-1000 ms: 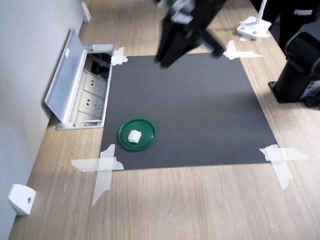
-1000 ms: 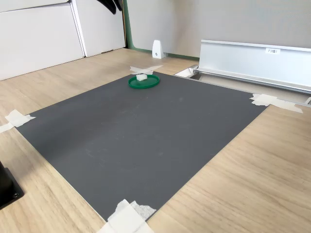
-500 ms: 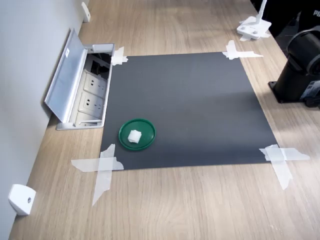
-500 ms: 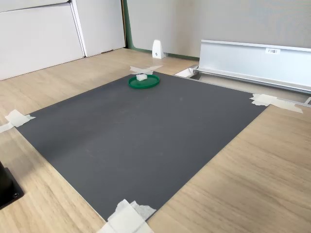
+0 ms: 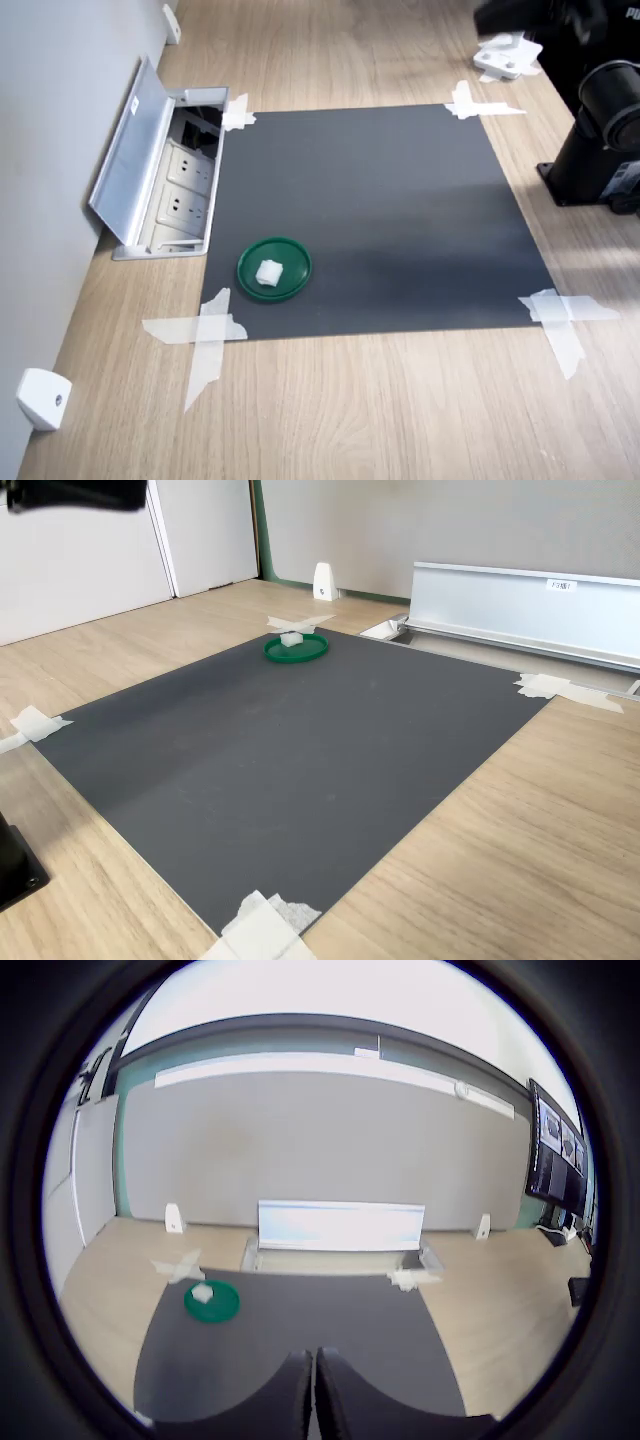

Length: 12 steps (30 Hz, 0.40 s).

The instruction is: Grasp a white terminal and put it on the green lid.

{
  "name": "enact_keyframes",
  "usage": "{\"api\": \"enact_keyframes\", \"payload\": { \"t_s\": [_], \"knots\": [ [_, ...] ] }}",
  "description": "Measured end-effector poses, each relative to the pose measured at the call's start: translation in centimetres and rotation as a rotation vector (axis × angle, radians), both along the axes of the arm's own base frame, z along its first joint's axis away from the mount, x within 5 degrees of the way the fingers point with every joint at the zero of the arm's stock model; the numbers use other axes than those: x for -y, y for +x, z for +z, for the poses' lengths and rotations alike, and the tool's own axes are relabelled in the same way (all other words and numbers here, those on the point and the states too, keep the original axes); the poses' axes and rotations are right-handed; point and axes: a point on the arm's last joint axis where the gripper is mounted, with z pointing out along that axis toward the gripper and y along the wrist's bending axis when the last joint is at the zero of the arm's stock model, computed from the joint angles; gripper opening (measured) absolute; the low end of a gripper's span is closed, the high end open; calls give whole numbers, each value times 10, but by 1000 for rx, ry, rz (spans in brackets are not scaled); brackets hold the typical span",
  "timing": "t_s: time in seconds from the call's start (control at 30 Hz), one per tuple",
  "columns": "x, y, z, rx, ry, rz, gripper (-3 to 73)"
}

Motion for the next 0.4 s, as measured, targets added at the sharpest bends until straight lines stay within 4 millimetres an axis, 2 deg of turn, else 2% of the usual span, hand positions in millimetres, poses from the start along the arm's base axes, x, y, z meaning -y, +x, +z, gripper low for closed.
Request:
{"api": "enact_keyframes", "payload": {
  "t_s": [0.17, 0.4],
  "knots": [
    [0, -9, -24, 4, 0, 0, -6],
    [0, -11, -26, 10, -6, -2, -7]
  ]
}}
